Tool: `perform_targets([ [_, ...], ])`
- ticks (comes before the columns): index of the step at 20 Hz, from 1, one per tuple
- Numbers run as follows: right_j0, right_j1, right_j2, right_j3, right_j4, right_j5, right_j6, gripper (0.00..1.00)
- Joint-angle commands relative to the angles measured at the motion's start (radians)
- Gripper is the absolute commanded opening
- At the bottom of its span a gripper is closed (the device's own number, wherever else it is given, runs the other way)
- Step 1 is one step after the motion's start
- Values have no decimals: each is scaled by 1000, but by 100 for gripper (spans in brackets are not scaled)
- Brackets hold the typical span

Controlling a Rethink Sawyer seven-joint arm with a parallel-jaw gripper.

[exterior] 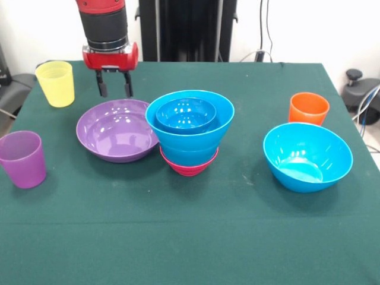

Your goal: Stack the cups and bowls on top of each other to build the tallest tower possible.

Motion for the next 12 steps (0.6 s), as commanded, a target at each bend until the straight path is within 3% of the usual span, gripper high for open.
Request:
perform_targets([
  [1,49,21,-31,-79,-85,-37,-106,100],
  [12,65,46,-30,-112,-77,-45,-103,100],
])
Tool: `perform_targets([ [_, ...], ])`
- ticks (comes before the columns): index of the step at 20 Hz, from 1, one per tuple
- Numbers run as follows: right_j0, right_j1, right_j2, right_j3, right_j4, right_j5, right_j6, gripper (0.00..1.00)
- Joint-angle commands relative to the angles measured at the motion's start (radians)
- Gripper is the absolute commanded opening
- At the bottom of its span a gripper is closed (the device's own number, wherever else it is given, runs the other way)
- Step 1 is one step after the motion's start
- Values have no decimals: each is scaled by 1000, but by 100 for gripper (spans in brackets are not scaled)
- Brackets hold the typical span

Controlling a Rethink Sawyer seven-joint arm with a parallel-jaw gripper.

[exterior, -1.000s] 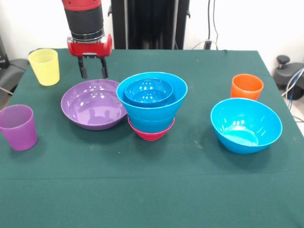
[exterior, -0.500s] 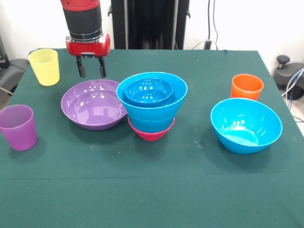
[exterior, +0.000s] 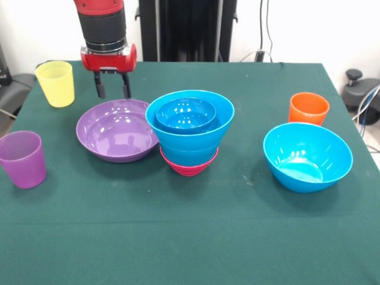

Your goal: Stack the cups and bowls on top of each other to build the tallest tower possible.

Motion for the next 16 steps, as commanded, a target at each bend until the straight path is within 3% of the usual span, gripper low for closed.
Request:
perform_targets([
  [1,53,39,-19,-95,-74,-43,-106,100],
  [16,-2,-3,51,-124,-12,23,-231,100],
])
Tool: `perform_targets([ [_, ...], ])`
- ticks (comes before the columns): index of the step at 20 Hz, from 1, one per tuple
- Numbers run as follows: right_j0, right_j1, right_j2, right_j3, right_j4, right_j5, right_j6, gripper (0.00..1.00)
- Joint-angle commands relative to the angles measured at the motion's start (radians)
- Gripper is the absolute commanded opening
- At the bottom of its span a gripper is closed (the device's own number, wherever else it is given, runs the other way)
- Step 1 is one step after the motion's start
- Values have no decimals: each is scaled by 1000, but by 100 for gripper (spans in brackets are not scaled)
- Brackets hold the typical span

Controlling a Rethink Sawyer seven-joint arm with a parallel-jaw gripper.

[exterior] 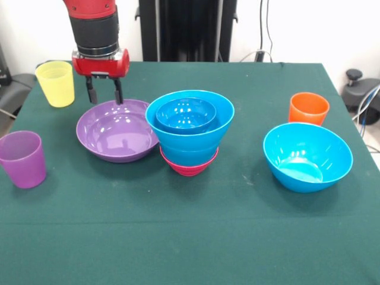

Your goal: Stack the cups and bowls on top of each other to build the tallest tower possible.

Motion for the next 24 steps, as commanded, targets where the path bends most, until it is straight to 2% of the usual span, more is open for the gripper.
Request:
perform_targets([
  [1,7,-10,49,-87,-10,23,-233,100],
  [13,47,13,25,-94,-37,-19,-154,100],
  [18,44,12,24,-89,-38,-22,-158,100],
  [24,62,67,-4,-117,-81,-58,-128,100],
])
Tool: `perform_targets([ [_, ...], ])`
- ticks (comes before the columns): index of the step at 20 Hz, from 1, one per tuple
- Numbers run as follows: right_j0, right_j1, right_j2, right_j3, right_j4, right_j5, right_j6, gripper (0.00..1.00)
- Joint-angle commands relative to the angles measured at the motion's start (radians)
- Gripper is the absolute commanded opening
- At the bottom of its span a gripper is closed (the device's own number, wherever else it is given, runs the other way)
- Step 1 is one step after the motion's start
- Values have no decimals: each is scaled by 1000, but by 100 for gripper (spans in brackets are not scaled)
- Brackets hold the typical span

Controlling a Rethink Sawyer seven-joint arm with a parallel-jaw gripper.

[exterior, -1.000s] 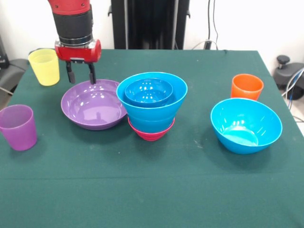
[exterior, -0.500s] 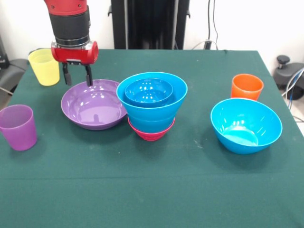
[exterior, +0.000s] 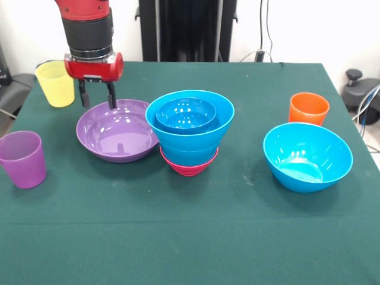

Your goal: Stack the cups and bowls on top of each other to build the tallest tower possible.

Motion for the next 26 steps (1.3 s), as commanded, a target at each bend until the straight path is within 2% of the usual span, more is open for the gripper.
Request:
perform_targets([
  [1,59,67,-9,-88,-85,-62,-127,100],
  [16,49,54,-2,-80,-70,-49,-149,100],
  [26,22,-2,21,-44,-33,-15,-185,100],
])
